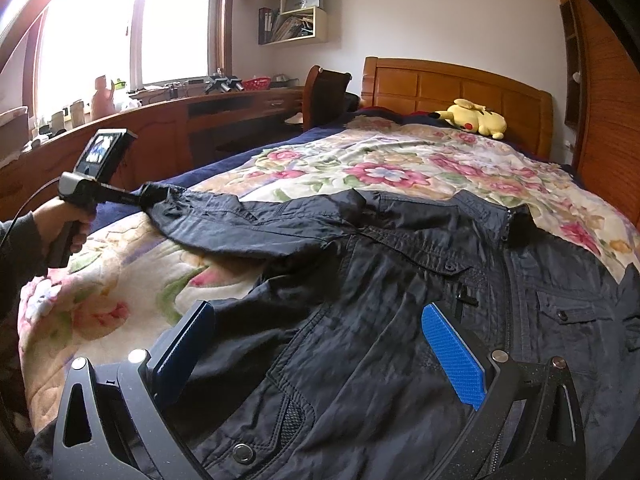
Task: Fold large clothes
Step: 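Grasp the sleeve cuff with the left gripper and fold it across the jacket body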
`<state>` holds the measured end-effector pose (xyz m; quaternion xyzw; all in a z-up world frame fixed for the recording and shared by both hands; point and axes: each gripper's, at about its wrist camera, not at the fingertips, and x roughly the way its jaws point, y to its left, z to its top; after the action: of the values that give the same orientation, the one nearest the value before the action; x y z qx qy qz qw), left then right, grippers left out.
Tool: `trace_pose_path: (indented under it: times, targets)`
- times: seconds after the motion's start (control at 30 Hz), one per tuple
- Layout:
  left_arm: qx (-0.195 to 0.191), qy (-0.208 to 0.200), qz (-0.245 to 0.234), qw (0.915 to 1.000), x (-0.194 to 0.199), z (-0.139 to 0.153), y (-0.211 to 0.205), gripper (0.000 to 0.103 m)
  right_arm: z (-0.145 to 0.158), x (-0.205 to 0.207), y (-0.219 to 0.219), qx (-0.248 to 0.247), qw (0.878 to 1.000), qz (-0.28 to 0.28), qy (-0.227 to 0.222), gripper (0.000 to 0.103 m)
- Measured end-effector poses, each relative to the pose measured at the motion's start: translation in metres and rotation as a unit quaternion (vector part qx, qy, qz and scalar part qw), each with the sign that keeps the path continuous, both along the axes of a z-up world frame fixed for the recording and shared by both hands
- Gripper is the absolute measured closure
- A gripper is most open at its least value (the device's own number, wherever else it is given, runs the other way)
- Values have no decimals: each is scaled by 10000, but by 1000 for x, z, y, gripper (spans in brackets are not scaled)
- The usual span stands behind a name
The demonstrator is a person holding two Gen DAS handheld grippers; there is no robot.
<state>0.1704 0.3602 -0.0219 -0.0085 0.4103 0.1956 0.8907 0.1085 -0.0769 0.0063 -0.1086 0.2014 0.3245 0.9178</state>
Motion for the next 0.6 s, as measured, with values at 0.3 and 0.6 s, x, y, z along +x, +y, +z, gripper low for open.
trace_pose_path:
  times: [0.3, 0.6]
  targets:
    - [316, -797, -999, 9913, -4, 87, -114, 91, 18, -3, -23, 16, 10000, -6, -39, 0]
    - [177, -1220, -2048, 9710, 1, 128, -228, 91, 24, 22, -73, -18, 9989, -471, 73, 0]
